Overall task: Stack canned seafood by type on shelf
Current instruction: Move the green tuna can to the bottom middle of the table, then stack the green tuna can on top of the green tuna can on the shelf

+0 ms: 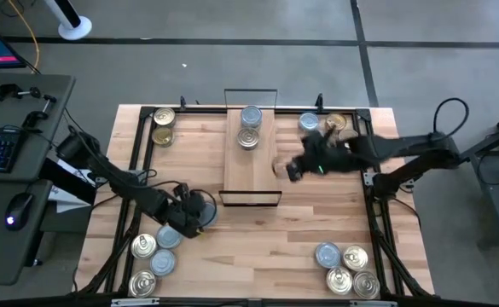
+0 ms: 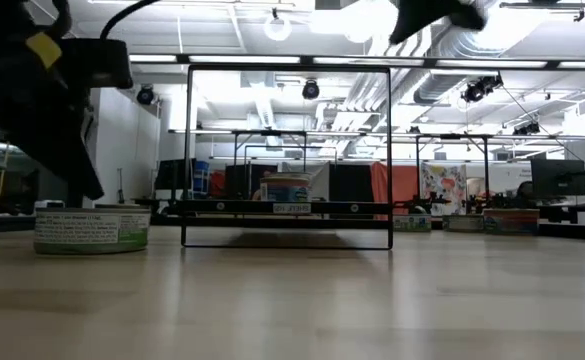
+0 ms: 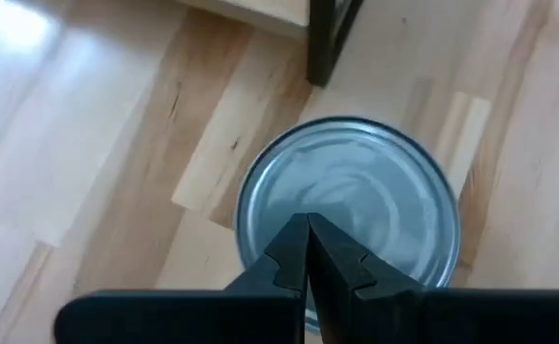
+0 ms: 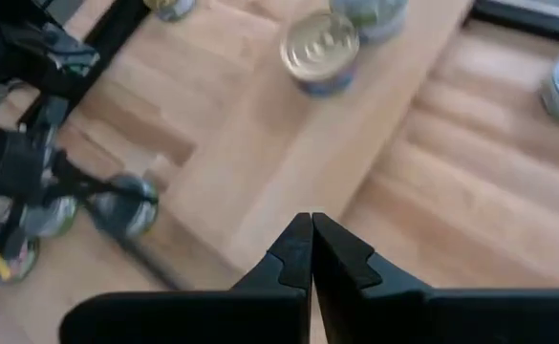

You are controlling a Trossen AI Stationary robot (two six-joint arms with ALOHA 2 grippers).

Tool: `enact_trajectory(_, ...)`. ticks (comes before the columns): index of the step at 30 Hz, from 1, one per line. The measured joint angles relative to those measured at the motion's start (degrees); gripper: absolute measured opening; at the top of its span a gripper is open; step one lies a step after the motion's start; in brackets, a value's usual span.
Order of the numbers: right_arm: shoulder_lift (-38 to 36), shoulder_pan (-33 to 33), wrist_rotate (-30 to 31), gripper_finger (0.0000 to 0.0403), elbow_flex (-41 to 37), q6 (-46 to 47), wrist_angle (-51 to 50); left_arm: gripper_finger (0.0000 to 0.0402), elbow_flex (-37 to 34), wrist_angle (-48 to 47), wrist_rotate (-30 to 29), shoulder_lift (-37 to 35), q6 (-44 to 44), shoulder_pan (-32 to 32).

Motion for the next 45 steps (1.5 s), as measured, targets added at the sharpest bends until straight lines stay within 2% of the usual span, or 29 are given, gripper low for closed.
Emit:
enact_trajectory(6, -0.09, 16.08, 7.1, 0.0, -1.07, 18.05, -8.26, 0.0, 0.0, 4.77, 2.48, 3.38, 3.19, -1.52)
enact_trajectory(10, 0.01, 25.08, 4.88, 0.0, -5.53, 25.92, -6.91, 0.0, 0.17, 15.19, 4.39, 6.53, 2.11, -3.24)
enact_trajectory(14, 0.02, 32.74, 2.0, 0.0, -13.35, 31.89, 2.33, 0.0, 1.03, 25.14, 4.4, 10.97, -0.32, -3.85)
enact_trajectory(20, 0.02, 38.01, -0.24, 0.0, -27.81, 31.76, 30.37, 0.0, 10.17, 28.5, 4.37, 20.06, 2.08, -2.39)
enact_trajectory(26, 0.04, 36.12, -1.03, 0.0, -37.61, 21.61, 53.19, 0.0, 23.48, 24.96, 5.67, 28.58, 11.11, -0.45)
enact_trajectory(30, 0.84, 33.11, -7.17, 0.0, -38.62, 8.9, 57.97, 0.0, 28.53, 21.22, 5.47, 27.99, 15.07, -0.26)
enact_trajectory(34, 4.67, 30.01, -17.25, 0.0, -36.58, -8.58, 60.97, 0.0, 27.75, 19.92, 4.42, 25.52, 16.73, -2.04)
enact_trajectory(38, 12.49, 26.97, -26.43, 0.0, -32.42, -25.98, 61.42, 0.0, 24.28, 21.07, 5.03, 25.52, 17.03, -3.85)
enact_trajectory(41, 19.34, 24.96, -26.9, 0.0, -28.42, -36.07, 61.62, 0.0, 21.84, 23.19, 5.3, 25.5, 13.81, -4.38)
enact_trajectory(45, 27.4, 21.85, -25.87, 0.0, -23.55, -36.71, 61.36, 0.0, 20.45, 27.3, 2.49, 24.64, 11.68, -4.47)
